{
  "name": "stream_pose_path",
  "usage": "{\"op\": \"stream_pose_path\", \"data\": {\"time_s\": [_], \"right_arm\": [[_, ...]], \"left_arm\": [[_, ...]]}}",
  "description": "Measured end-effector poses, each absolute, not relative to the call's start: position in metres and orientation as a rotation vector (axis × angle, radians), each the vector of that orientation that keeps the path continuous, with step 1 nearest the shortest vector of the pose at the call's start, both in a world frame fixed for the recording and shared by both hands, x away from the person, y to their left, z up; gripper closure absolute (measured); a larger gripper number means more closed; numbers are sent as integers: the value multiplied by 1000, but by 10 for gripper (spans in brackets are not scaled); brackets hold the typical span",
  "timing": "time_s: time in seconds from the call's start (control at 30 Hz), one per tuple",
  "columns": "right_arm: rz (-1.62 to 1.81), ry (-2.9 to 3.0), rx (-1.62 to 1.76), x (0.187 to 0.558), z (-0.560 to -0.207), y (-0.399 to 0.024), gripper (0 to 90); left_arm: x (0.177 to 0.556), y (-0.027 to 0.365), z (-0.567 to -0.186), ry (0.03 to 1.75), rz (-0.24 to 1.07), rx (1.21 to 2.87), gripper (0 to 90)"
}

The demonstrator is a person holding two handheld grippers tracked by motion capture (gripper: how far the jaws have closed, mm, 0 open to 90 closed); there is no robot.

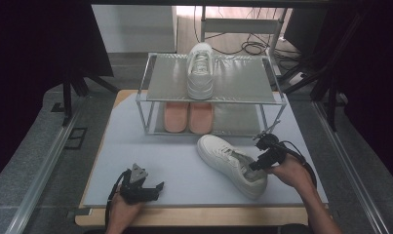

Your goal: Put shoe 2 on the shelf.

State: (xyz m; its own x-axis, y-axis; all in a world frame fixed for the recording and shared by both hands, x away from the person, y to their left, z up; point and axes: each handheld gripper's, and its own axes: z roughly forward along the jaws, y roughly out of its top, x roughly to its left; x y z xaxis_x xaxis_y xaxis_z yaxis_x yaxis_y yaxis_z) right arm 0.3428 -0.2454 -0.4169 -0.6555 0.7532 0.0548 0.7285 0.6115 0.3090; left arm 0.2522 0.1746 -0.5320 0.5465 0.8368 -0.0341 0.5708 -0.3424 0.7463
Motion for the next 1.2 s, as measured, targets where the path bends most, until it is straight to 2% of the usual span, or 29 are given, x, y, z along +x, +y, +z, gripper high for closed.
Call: {"op": "stream_pose_path", "data": {"time_s": [0.3, 0.57, 0.8, 0.93, 1.1, 1.2], "right_arm": [[285, 2823, 1289, 355, -437, -234, 600], [132, 2885, 1285, 362, -441, -229, 601], [130, 2936, 1273, 367, -443, -227, 677], [137, 2947, 1271, 368, -443, -227, 667], [126, 2945, 1261, 374, -443, -224, 594], [136, 2945, 1273, 376, -445, -224, 598]], "left_arm": [[252, 175, -532, 1132, 464, 2052, 116], [252, 175, -532, 1132, 464, 2053, 116], [252, 174, -532, 1133, 463, 2051, 116], [252, 175, -532, 1132, 463, 2052, 116], [252, 175, -532, 1133, 464, 2051, 116], [252, 175, -532, 1132, 464, 2051, 116]]}}
